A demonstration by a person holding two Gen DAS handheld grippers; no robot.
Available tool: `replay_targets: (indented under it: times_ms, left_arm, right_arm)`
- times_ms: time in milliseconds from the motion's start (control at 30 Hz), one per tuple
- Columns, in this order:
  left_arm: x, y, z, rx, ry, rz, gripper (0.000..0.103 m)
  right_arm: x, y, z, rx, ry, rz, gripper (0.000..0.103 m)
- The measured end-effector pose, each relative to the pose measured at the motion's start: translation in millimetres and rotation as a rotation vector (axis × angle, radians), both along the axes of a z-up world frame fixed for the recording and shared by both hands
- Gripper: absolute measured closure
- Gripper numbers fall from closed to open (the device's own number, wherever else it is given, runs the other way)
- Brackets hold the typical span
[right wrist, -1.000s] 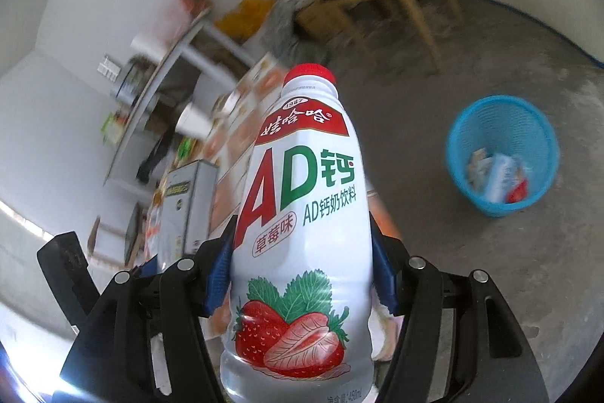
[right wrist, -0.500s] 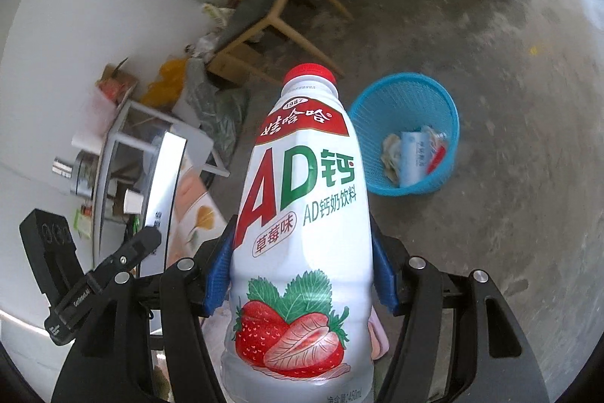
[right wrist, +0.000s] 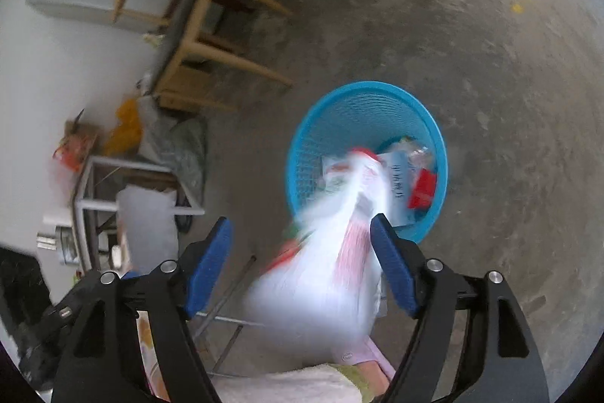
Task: Collect trash
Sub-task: 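Carry box and bottle over the blue wastebasket and open both grippers, then move both grippers back over the table toward the snack packets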
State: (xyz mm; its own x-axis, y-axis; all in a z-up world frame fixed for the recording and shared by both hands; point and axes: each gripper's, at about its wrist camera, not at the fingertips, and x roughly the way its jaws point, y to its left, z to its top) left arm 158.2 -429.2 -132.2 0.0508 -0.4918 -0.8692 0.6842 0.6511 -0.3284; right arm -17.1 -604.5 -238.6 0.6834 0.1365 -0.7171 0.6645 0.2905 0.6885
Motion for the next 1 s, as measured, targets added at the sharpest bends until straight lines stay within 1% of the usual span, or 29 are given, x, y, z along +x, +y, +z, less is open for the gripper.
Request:
replay_targets:
  times_ms: [67, 167, 267, 333, 433, 533, 633, 733, 833, 933, 1000]
  left_arm:
    - [-2.3, 8.7, 3.5, -0.026, -0.006, -0.001, 0.015]
    - [-8.5, 27.5, 9.1, -0.050, -0.029, 0.006, 0.015]
    - [-12.7, 47.8, 17.4, -0.083, -0.020, 0.016, 0.015]
    - [-15.8, 57.5, 23.0, -0.099, -0.026, 0.017, 0.015]
    - [-23.4, 78.9, 39.9, -0.147, -0.052, 0.010, 0.015]
    - [-30.3, 99.8, 55.6, -0.201, -0.064, 0.012, 0.015]
    - [-37.5, 130.5, 74.3, -0.264, -0.088, 0.013, 0.015]
    - [-47.5, 156.0, 87.6, -0.296, -0.119, 0.027, 0.015]
    - [-59.0, 196.5, 98.6, -0.345, -0.153, 0.060, 0.015]
    - [-67.0, 226.5, 106.1, -0.356, -0.193, 0.091, 0.015]
    - [-71.7, 256.1, 109.2, -0.365, -0.229, 0.126, 0.015]
  right_arm:
    - [-6.2, 3.7, -6.6, 0.012, -0.009, -0.006, 0.029]
    - [-17.9, 10.2, -15.8, 0.006, 0.009, 0.004, 0.030]
    - [-32.7, 16.9, -23.2, 0.018, 0.015, 0.001, 0.029]
    - [-45.1, 22.2, -24.6, 0.023, 0.017, -0.006, 0.029]
    - [-57.5, 29.0, -19.2, 0.019, 0.007, -0.004, 0.029]
    - [-69.8, 41.5, -6.7, -0.008, -0.008, 0.009, 0.029]
    - [-77.9, 55.5, 11.0, -0.036, -0.026, 0.032, 0.029]
    - [-82.2, 71.4, 31.6, -0.080, -0.045, 0.062, 0.029]
    - [-83.9, 91.4, 58.2, -0.146, -0.060, 0.107, 0.029]
    - [-79.6, 109.5, 80.2, -0.203, -0.074, 0.170, 0.029]
    - [-75.1, 119.6, 91.7, -0.216, -0.087, 0.212, 0.029]
